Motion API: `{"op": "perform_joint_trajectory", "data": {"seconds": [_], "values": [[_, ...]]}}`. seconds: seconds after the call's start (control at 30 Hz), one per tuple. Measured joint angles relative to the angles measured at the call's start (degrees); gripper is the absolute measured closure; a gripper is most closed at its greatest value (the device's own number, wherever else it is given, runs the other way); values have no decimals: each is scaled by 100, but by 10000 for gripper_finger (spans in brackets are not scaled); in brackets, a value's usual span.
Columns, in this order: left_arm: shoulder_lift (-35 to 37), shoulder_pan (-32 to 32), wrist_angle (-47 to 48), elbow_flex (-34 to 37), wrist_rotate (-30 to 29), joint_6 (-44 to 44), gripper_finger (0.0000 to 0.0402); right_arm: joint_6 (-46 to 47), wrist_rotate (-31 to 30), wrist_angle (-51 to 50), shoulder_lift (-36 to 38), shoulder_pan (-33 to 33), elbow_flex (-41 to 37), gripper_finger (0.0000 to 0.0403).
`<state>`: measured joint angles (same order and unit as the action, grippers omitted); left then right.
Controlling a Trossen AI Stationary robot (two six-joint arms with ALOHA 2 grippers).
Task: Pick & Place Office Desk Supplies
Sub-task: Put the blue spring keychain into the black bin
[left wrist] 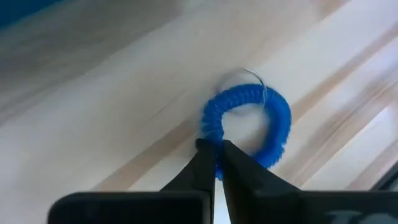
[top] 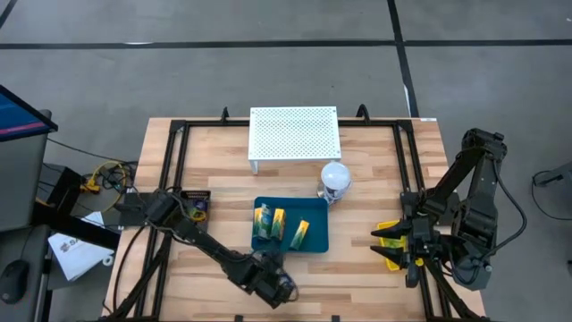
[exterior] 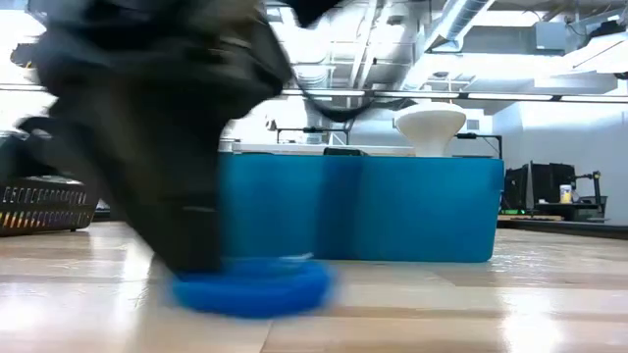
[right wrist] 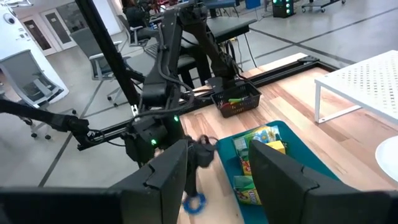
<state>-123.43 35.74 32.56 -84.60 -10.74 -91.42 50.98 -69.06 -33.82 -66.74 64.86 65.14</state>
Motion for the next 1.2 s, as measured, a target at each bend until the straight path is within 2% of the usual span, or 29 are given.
{"op": "perform_joint_trajectory", "data": {"seconds": [0.1,0.27,0.5,0.6,0.73,0.97,1.2], "values": [[328,131,680,52,24,46,398,0,-3,0,0,0,0,235],[1172,452,2111,19,-77,-415,400,-4,-232,-11,0,0,0,235],[2160,905,4731,25,-58,-1842,400,-2,-594,-55,0,-25,0,235],[2485,883,5733,29,11,-2524,401,0,-603,-66,0,-172,0,235],[3127,444,5647,750,181,-2447,401,2,-604,-66,0,-407,0,235],[4025,-688,5729,2194,500,-1565,401,63,-597,-29,0,-723,-2,235],[4605,-1161,5464,3350,648,-1365,401,155,-590,-44,0,-986,0,235]]}}
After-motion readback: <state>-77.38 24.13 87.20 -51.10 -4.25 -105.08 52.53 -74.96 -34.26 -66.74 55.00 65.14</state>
